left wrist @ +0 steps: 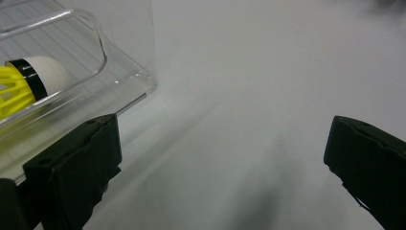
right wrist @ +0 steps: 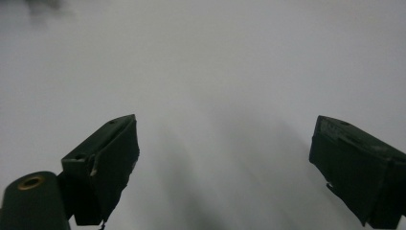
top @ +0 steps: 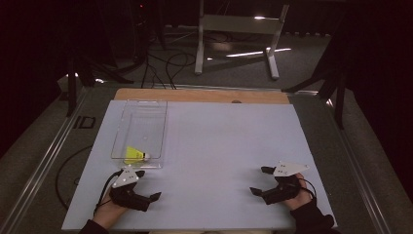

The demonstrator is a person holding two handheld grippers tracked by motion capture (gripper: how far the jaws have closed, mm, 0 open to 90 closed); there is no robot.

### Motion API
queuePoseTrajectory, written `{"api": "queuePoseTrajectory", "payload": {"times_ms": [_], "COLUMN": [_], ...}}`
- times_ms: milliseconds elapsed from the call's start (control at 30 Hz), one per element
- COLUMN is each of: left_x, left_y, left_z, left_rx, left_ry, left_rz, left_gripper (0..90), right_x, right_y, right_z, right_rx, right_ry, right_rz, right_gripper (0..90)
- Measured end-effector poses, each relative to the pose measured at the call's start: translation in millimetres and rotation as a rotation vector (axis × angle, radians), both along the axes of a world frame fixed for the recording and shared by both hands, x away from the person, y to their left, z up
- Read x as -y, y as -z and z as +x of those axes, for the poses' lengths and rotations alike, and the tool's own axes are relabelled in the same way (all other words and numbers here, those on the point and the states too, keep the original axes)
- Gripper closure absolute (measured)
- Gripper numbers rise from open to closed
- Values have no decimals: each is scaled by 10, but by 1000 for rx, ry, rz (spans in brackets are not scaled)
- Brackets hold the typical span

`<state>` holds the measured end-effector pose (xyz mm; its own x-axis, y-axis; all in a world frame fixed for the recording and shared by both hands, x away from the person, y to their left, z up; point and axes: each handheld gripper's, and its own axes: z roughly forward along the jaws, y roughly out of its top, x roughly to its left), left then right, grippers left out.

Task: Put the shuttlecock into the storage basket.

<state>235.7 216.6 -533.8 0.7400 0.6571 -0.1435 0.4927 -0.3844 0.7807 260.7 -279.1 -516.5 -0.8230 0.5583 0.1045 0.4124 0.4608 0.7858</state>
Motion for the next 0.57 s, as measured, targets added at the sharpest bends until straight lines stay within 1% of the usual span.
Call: {"api": "queuePoseTrajectory", "payload": {"times_ms": [233,333,567], "left_x": [-6,-10,-4], "left_y": [9,9,1], "left_z": [-7,-7,-11], "left_rx": [5,4,9], "left_ry": [5,5,16], "left_rz": [-6,-8,-6], "left_gripper": [3,3,3], "right_x": [16,20,31], "right_y": [8,9,15], "right_z": [0,2,7], "right_rx": [8,12,8], "right_ry": [10,10,13], "right_rz": [3,-7,-5], "right_gripper": [98,98,98]}}
